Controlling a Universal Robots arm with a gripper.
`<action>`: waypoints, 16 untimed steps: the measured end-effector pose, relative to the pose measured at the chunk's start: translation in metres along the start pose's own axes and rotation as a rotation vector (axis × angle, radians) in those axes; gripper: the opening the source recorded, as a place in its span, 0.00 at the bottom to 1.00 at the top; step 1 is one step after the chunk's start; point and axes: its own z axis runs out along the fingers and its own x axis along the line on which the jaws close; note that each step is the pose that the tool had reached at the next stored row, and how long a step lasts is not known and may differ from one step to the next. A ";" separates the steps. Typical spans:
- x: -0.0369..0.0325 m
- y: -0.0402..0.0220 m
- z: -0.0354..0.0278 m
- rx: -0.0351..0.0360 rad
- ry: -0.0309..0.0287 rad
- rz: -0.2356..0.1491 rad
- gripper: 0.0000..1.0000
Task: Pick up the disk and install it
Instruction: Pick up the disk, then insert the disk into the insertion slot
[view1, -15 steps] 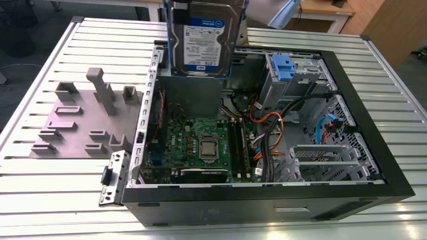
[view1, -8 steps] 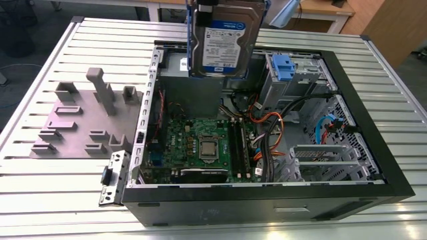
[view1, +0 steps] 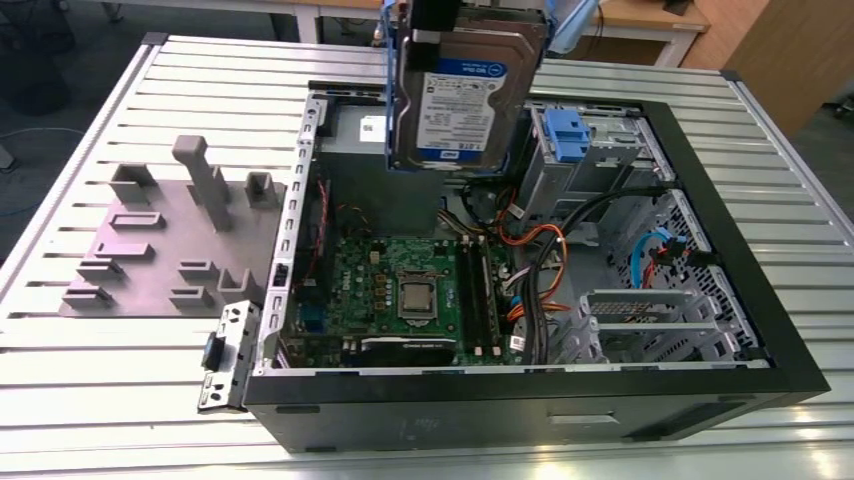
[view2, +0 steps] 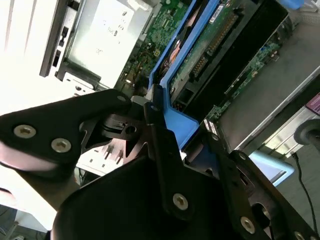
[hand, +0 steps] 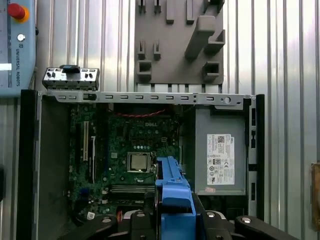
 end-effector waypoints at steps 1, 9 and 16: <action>0.0007 -0.0042 0.0000 -0.0002 0.0002 0.000 0.36; 0.0039 -0.0273 0.0006 -0.0002 0.0004 0.000 0.36; 0.0049 -0.0273 0.0006 0.0019 0.0003 0.000 0.36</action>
